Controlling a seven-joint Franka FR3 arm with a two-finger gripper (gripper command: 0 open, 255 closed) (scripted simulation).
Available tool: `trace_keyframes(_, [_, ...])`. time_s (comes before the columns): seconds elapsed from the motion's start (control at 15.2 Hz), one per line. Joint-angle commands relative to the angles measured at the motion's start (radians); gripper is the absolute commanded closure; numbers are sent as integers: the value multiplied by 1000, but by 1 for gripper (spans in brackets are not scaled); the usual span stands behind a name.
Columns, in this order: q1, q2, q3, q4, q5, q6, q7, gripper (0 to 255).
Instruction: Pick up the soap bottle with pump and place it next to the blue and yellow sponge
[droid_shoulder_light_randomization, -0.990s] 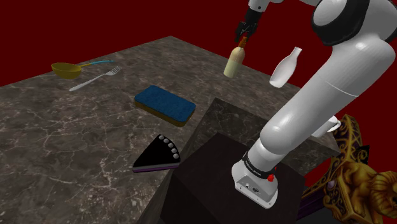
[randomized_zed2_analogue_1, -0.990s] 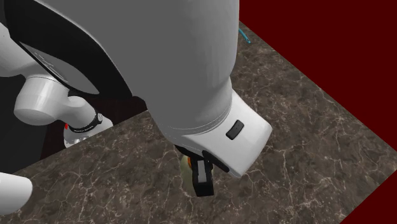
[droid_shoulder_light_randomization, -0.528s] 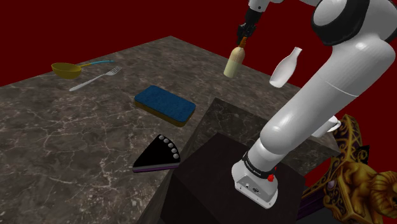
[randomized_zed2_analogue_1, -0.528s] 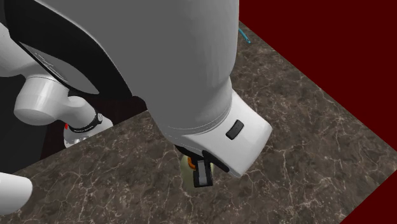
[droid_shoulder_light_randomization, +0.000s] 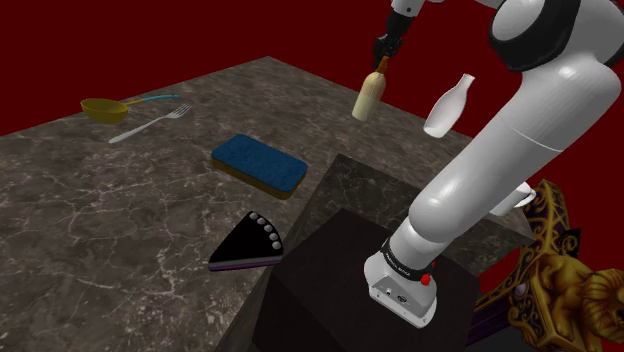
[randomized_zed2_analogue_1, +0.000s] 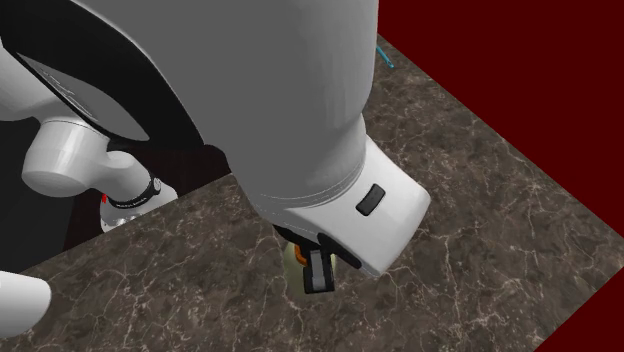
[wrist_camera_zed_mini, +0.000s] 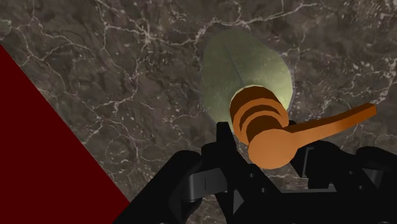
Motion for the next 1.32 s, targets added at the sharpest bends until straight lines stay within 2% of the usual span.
trace_keyframes(0.0, [0,5,-1,30,3,-25,-2,255])
trace_keyframes(1.06, [-12,87,-17,333,47,-257,-33,255])
trace_keyframes(1.25, [35,-2,35,240,-5,-243,59,255])
